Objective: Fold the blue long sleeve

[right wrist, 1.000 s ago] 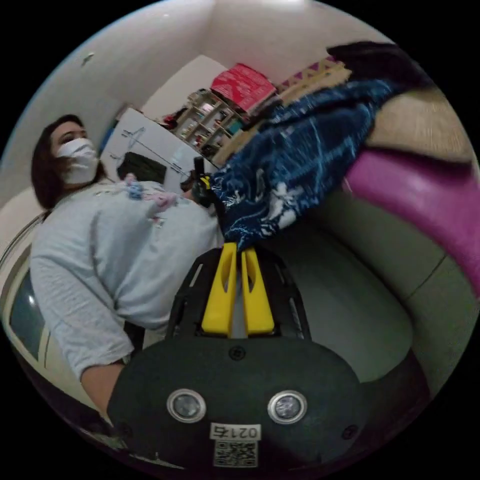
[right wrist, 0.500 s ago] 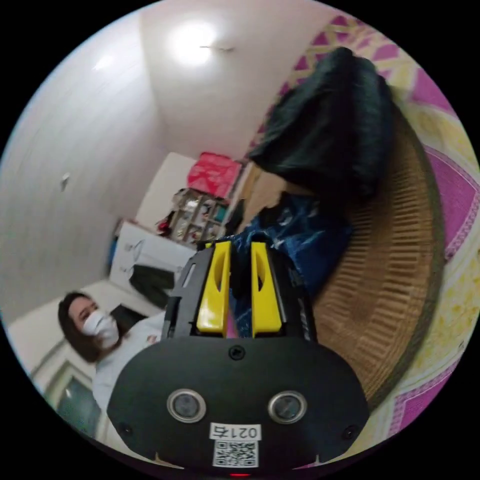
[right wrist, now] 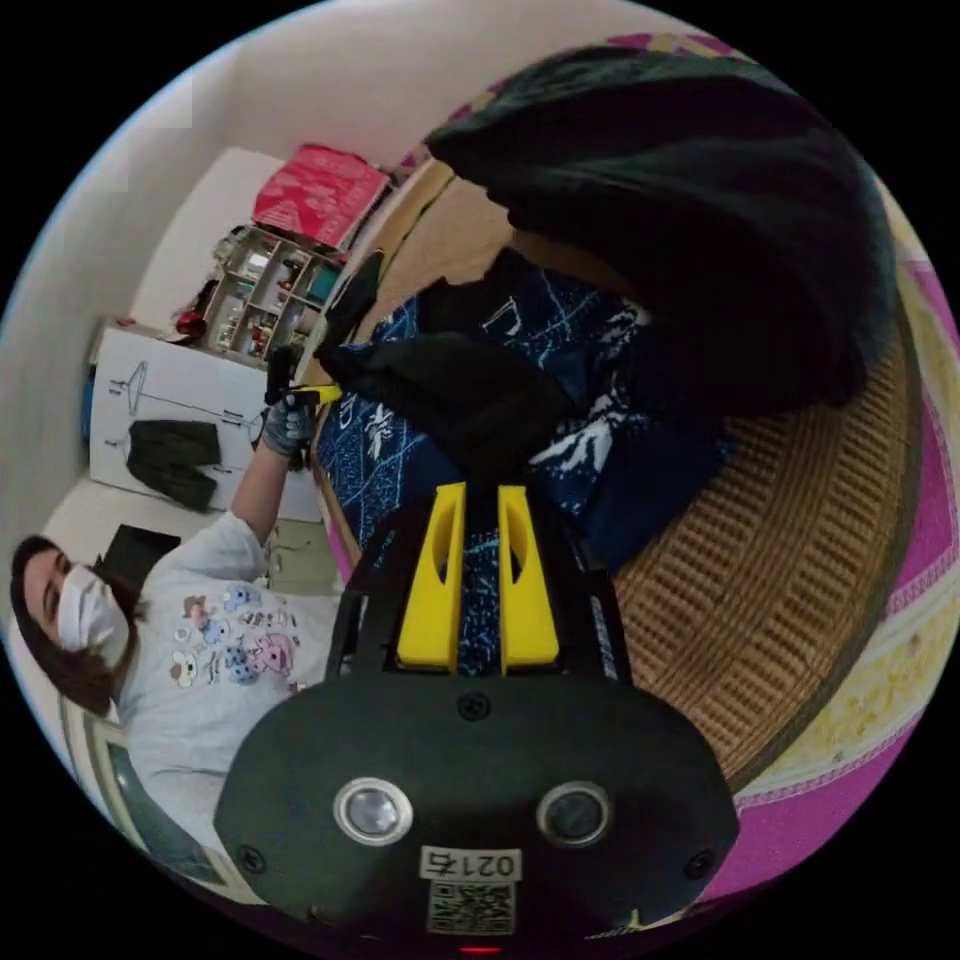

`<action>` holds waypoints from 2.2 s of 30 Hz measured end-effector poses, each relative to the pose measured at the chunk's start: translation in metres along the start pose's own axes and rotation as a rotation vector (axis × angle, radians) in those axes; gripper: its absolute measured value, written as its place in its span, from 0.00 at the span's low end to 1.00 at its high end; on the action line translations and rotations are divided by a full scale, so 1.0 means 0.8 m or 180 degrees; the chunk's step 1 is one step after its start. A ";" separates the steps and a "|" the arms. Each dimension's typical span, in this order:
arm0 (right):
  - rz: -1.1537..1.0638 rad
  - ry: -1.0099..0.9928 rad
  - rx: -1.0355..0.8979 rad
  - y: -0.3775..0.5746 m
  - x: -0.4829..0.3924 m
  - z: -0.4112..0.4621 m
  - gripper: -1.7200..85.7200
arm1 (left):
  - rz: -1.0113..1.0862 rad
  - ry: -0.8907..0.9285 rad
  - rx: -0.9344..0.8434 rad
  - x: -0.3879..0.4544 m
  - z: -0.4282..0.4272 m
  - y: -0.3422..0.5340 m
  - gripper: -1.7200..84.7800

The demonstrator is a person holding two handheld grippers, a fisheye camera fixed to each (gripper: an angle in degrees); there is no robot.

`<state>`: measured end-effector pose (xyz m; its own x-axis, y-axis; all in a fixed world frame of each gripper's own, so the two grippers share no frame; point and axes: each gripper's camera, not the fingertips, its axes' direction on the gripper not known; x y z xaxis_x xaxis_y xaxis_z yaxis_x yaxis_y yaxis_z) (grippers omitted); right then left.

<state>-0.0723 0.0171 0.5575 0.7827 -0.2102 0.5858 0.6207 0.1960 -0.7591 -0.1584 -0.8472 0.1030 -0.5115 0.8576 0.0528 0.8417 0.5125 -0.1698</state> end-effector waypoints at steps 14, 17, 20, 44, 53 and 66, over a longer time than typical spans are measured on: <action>0.0175 0.0005 0.1185 0.001 0.024 -0.064 0.10 | -0.0254 0.0475 0.1351 -0.041 -0.018 -0.015 0.02; -0.0042 0.0236 0.0801 0.039 -0.003 -0.040 0.14 | 0.0126 -0.0025 0.0845 0.008 0.013 0.029 0.06; 0.0012 0.0499 0.0514 0.083 -0.015 -0.011 0.15 | 0.0212 -0.0512 0.0668 0.047 0.043 0.094 0.13; -0.0518 -0.0493 0.0257 0.195 -0.116 0.129 0.10 | 0.0048 -0.0970 0.1215 0.061 0.049 0.281 0.03; 0.0103 0.0165 0.0754 0.093 -0.017 0.088 0.15 | -0.0167 0.0413 0.0785 0.163 0.248 0.357 0.13; 0.0165 0.0008 0.0448 0.044 -0.011 0.108 0.16 | -0.0518 0.1007 0.0314 0.201 0.368 0.334 0.15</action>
<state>-0.0533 0.1085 0.5498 0.8139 -0.1987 0.5460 0.5798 0.3389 -0.7409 -0.0664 -0.5848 -0.2234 -0.5456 0.7439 0.3860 0.7251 0.6499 -0.2275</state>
